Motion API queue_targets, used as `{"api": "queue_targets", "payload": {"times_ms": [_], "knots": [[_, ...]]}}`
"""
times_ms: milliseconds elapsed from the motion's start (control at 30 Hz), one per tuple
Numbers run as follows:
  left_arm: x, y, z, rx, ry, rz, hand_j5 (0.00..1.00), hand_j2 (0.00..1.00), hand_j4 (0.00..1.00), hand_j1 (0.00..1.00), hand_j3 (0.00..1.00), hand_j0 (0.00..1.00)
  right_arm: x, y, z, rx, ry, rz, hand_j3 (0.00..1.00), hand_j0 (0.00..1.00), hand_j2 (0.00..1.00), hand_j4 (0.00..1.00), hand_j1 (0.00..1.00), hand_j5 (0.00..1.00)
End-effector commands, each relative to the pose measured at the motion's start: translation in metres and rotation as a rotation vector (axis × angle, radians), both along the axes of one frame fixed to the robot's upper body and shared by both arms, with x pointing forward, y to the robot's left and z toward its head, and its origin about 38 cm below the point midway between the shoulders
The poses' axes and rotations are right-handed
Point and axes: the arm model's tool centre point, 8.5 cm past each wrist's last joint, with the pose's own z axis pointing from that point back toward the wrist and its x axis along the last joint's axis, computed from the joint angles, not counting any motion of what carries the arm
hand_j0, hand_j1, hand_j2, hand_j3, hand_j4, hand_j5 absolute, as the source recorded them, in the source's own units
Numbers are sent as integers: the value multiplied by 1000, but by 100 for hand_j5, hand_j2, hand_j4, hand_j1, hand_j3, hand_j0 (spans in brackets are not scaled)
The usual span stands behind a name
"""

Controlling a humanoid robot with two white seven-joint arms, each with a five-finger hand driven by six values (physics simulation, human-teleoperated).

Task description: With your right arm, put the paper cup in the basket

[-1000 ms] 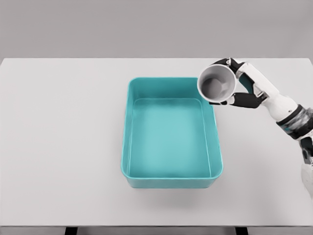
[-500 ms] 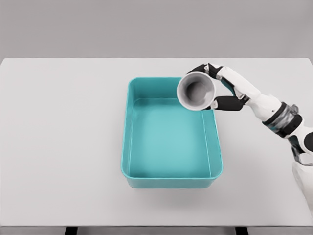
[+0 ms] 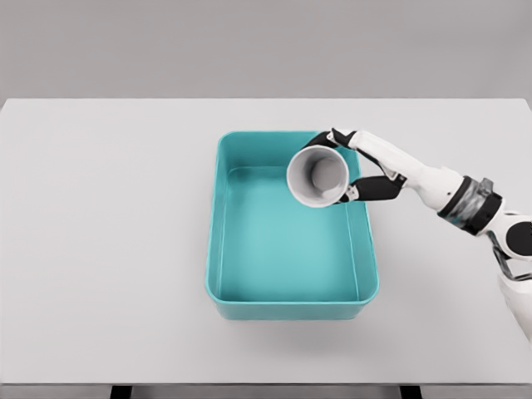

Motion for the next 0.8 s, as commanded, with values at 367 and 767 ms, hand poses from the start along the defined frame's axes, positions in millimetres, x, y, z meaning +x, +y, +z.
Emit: {"api": "queue_targets", "payload": {"times_ms": [367, 767], "knots": [[0, 0, 0, 0, -1, 0, 100, 100, 100, 100, 100, 100, 5, 22, -10, -145, 21, 13, 58, 58, 58, 58, 58, 58], [0, 0, 0, 0, 0, 0, 100, 100, 100, 100, 100, 100, 5, 20, -14, -220, 7, 6, 63, 63, 63, 63, 63, 63]]}}
